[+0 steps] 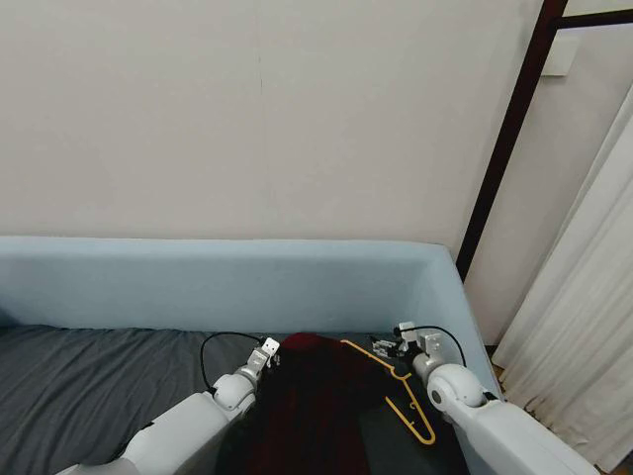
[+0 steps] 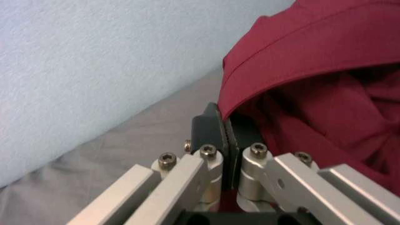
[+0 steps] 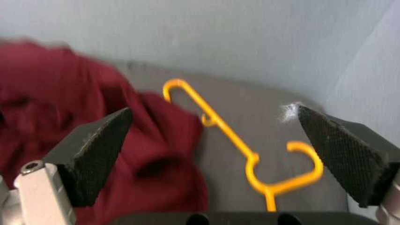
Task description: Pick up the clothes from the sofa and hang them on the clothes hanger.
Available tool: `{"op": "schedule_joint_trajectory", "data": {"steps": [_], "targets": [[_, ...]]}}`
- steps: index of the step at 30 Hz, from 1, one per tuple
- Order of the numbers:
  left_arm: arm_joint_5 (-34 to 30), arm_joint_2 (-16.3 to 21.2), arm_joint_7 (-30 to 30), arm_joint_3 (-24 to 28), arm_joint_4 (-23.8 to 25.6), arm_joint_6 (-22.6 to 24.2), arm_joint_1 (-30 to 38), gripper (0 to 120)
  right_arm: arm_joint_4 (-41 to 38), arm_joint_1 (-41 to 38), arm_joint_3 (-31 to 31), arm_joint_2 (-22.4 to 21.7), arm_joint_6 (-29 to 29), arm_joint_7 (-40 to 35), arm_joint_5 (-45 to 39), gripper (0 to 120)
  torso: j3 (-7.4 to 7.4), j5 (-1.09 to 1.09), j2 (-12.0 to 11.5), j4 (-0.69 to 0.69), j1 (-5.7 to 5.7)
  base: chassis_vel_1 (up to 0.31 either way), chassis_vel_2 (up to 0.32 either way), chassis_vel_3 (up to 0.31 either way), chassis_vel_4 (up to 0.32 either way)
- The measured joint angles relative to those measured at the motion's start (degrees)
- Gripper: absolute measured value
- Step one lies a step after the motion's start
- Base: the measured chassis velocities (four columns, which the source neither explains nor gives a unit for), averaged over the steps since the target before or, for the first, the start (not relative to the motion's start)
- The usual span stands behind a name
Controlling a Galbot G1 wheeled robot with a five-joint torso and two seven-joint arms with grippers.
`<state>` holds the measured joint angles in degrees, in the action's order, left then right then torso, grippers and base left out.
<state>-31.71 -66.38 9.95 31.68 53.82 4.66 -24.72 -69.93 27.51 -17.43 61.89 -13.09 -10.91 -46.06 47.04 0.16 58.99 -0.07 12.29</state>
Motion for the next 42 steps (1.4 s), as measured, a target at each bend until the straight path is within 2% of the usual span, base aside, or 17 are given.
{"op": "schedule_joint_trajectory", "data": {"steps": [7, 14, 18, 22, 29, 34, 36, 38, 41, 42], "targets": [[-0.7, 1.6, 0.0, -1.1, 1.0, 0.0, -0.5, 0, -7.6, 5.5, 3.7, -5.0, -2.4, -0.6, -3.0, 100, 0.00, 0.00, 0.0, -0.03, -0.01, 0.000, 0.000, 0.000, 0.000], [-1.3, 3.3, 0.0, -2.0, 1.9, 0.0, -1.5, 0, -9.9, 10.7, 6.3, -7.6, -2.6, 1.4, -1.4, 100, 0.00, 0.00, 0.0, 0.00, -0.01, 0.000, 0.000, 0.000, 0.000], [-1.9, 5.6, -0.1, -2.8, 4.1, 0.0, -2.0, 0, -9.4, 13.7, 7.5, -8.2, -3.4, 2.9, 0.8, 100, 0.00, 0.00, 0.0, -0.04, -0.01, 0.000, 0.000, 0.000, 0.000], [-2.4, 8.3, -0.1, -2.7, 6.5, 0.3, -2.2, 0, -8.8, 14.5, 8.8, -8.4, -6.7, 3.4, -1.2, 100, 0.00, 0.00, 0.0, 0.01, -0.01, 0.000, 0.000, 0.000, 0.000], [-2.6, 9.6, 0.2, -2.7, 8.6, 0.7, -2.6, 0, -0.9, 12.9, 9.1, -7.2, -8.3, 6.7, -0.4, 99, 0.00, -0.02, 0.0, -0.03, -0.01, 0.000, 0.000, 0.000, 0.000], [-3.2, 11.5, 0.7, -2.6, 12.3, 1.7, -3.1, 0, 4.2, 11.9, 10.4, -5.9, -8.9, 9.0, 1.4, 92, 0.00, -0.01, 0.0, -0.01, 0.00, 0.000, 0.000, 0.000, 0.000], [-3.3, 11.9, 0.7, -2.1, 12.9, 1.8, -2.9, 0, 5.8, 11.2, 9.7, -5.5, -9.8, 10.1, 2.5, 81, 0.01, -0.01, 0.0, -0.03, -0.01, 0.000, 0.000, 0.000, 0.000], [-3.4, 12.8, 0.9, -1.1, 14.4, 2.1, -2.6, 0, 9.1, 9.8, 9.1, -3.8, -11.0, 11.4, 4.0, 64, 0.01, -0.01, 0.0, -0.01, 0.00, 0.000, 0.000, 0.000, 0.000], [-3.4, 12.9, 0.9, -0.9, 14.7, 2.1, -2.6, 0, 9.7, 9.6, 8.9, -3.5, -11.0, 11.7, 4.5, 63, 0.01, -0.01, 0.0, 0.00, 0.00, 0.000, 0.000, 0.000, 0.000], [-3.5, 13.3, 1.0, -0.6, 15.5, 2.3, -2.6, 0, 12.2, 8.7, 8.6, -2.2, -11.0, 12.1, 5.8, 51, 0.00, -0.01, 0.0, -0.01, -0.01, 0.000, 0.000, 0.000, 0.000]]}}
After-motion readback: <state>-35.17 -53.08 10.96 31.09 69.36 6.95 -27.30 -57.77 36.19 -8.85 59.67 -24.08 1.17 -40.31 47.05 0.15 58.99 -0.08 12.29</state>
